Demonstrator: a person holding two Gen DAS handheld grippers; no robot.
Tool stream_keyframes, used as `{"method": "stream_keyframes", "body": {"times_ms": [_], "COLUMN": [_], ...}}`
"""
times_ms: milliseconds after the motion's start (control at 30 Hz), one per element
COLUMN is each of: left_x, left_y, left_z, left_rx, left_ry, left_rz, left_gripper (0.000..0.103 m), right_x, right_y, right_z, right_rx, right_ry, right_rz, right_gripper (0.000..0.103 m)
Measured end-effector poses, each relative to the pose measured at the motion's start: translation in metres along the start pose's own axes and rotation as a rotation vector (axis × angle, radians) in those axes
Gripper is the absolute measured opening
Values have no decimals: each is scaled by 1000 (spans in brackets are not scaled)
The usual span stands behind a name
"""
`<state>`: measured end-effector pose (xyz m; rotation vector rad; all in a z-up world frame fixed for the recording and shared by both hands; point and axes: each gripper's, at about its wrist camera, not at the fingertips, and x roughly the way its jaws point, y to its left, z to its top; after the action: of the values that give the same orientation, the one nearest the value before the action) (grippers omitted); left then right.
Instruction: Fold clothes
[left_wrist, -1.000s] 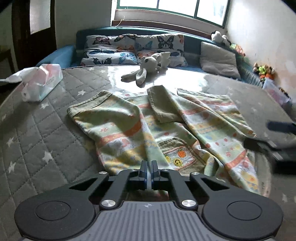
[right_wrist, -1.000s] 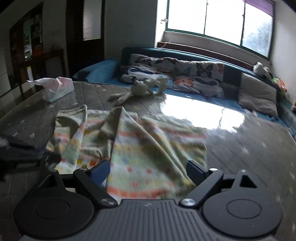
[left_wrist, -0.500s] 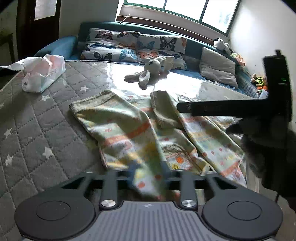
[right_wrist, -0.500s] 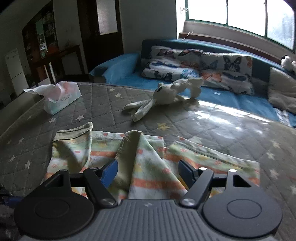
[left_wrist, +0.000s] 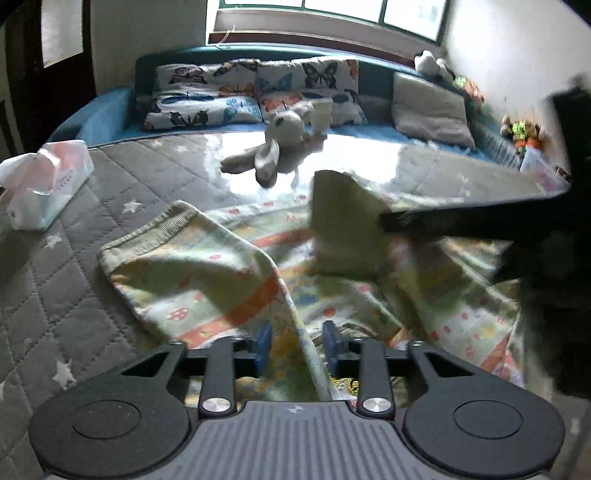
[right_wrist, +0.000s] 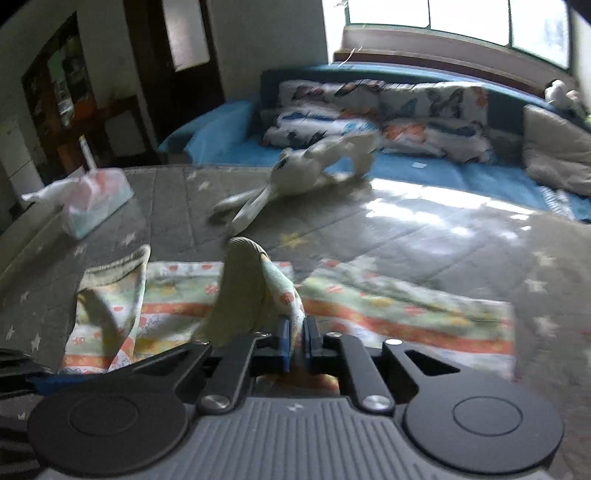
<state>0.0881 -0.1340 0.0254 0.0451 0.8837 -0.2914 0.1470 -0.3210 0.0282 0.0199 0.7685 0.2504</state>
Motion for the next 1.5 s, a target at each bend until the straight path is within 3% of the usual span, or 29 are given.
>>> {"method": "stream_keyframes", "body": {"times_ms": [133,300,533,767,1000,1133,1267,1333,1400,1500], "left_x": [0,-21,-73,-128,-151,-144,-140,-139,-139,-134], "left_y": [0,8,36,65,89,95,92,91,87,79], "left_z": [-6,-11,-32,-78,-118,-125,-124,-128,-127,-130], "left_rx": [25,0,-87,-165,-247,-261,-256,-233,-193,-118], "left_ry": [-17,-57,-125,-153,-125,-86,-82,-85,-101,-121], "left_rz": [22,24,31,15,27,59,82,119,173,232], "left_gripper": [6,2,2,2,2,6,10,30,42,43], "right_x": [-46,-113,-202,-247,-269,-270,-261,-255,-247,-233], "right_y": [-19,-51,-95,-123,-134,-137,-145,-153,-160,-172], "right_z": [-6,-29,-91,-168,-225,-231,-226,-224,-222,-220], "right_rx": [31,107,235,379,455,446,456,464,473,484], "right_ry": [-67,-143,-223,-202,-152,-129,-131,-129,-121,-112], "right_rz": [-57,-155,-305,-422,-500,-499,-521,-528,-540,-562], "right_gripper": [6,6,6,2,1,10,40,40,46,50]}}
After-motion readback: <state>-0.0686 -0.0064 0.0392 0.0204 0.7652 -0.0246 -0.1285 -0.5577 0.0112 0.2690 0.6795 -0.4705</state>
